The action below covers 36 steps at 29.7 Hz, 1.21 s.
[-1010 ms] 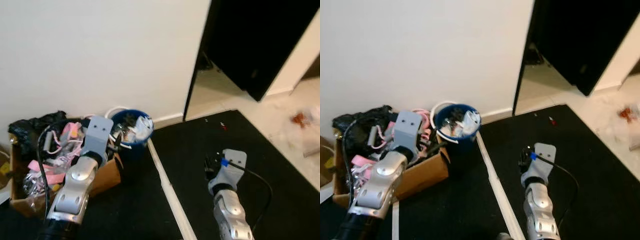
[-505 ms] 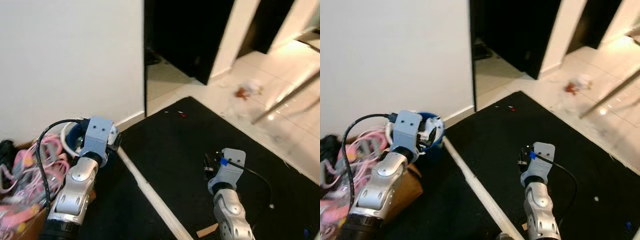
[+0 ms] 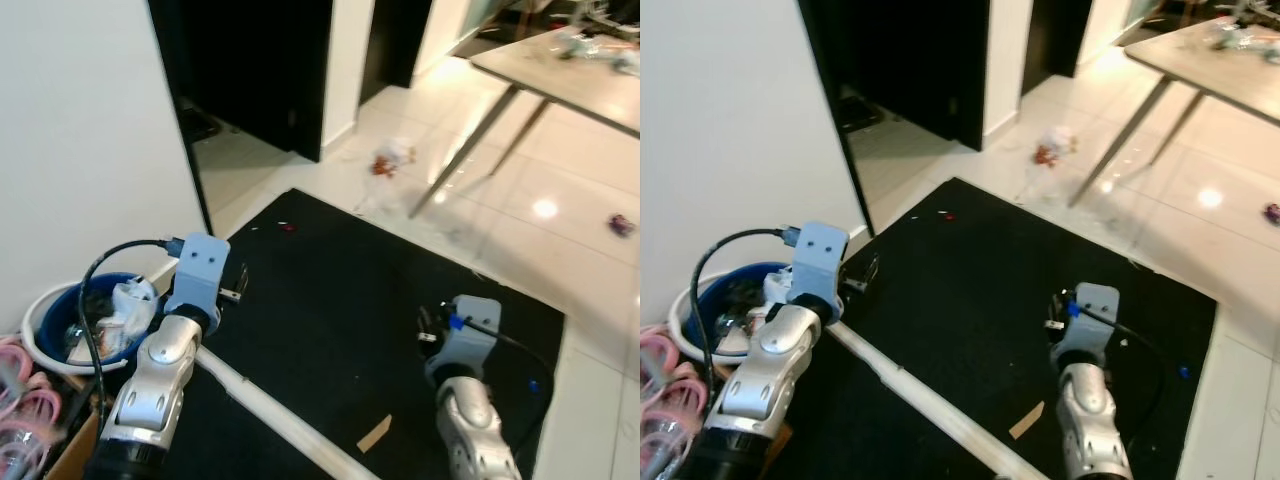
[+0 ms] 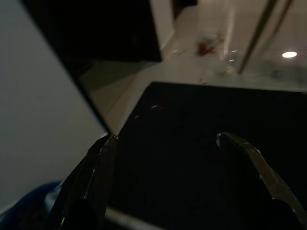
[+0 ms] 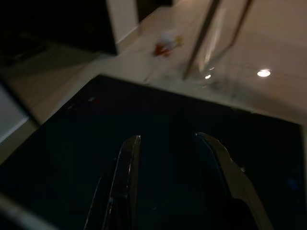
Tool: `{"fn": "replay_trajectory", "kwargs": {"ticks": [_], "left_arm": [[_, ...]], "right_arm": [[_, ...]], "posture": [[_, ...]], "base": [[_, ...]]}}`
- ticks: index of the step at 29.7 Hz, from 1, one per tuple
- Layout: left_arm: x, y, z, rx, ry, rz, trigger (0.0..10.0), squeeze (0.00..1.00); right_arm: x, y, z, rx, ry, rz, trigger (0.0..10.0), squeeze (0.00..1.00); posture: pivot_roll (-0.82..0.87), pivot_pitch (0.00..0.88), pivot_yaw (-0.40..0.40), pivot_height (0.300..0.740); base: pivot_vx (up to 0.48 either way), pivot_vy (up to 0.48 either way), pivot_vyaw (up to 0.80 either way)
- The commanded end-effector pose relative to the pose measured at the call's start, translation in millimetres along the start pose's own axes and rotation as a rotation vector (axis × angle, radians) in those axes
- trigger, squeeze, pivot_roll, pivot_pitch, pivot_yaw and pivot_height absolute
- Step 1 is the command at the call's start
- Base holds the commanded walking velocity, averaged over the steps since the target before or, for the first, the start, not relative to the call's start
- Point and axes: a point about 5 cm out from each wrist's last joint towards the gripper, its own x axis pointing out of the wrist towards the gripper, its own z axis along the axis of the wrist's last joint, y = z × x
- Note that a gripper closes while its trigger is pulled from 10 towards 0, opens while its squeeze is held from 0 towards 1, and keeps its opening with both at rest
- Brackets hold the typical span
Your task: Picking trash to rubbish bin
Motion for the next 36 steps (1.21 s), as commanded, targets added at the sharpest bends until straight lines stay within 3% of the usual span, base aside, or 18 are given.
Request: {"fn": "replay_trajectory", "kwargs": {"ticks": [1, 15, 22, 33, 36], "left_arm": [[-1.7, 1.1, -6.0, 0.009, 0.021, 0.001, 10.0, 0.0], [-2.5, 0.1, -7.8, -0.046, 0.038, -0.006, 10.0, 0.0], [-2.3, 1.8, -6.9, -0.019, 0.032, -0.005, 10.0, 0.0], [-2.7, 6.2, -6.4, -0.042, 0.024, 0.033, 10.0, 0.0], [-2.4, 3.3, -4.4, -0.059, 0.021, -0.009, 10.0, 0.0]], "right_arm": [[-5.8, 1.1, -10.5, 0.002, 0.042, -0.003, 10.0, 0.0], [-6.4, 0.1, -10.5, 0.004, 0.043, -0.01, 10.0, 0.0], [-6.5, -0.1, -10.5, 0.006, 0.044, -0.013, 10.0, 0.0], [-7.1, -1.3, -11.9, 0.033, 0.053, -0.032, 10.0, 0.0], [-5.9, -1.4, -12.9, 0.015, 0.063, -0.025, 10.0, 0.0]], "posture": [[0.0, 0.128, 0.034, 0.74], [-0.01, 0.132, 0.032, 0.74], [0.0, 0.132, 0.032, 0.74], [0.0, 0.133, 0.032, 0.74], [0.0, 0.134, 0.031, 0.74]], "base": [[0.0, 0.0, -0.8], [0.0, 0.0, -0.8], [0.0, 0.0, -0.8], [0.0, 0.0, -0.8], [0.0, 0.0, 0.0]]}}
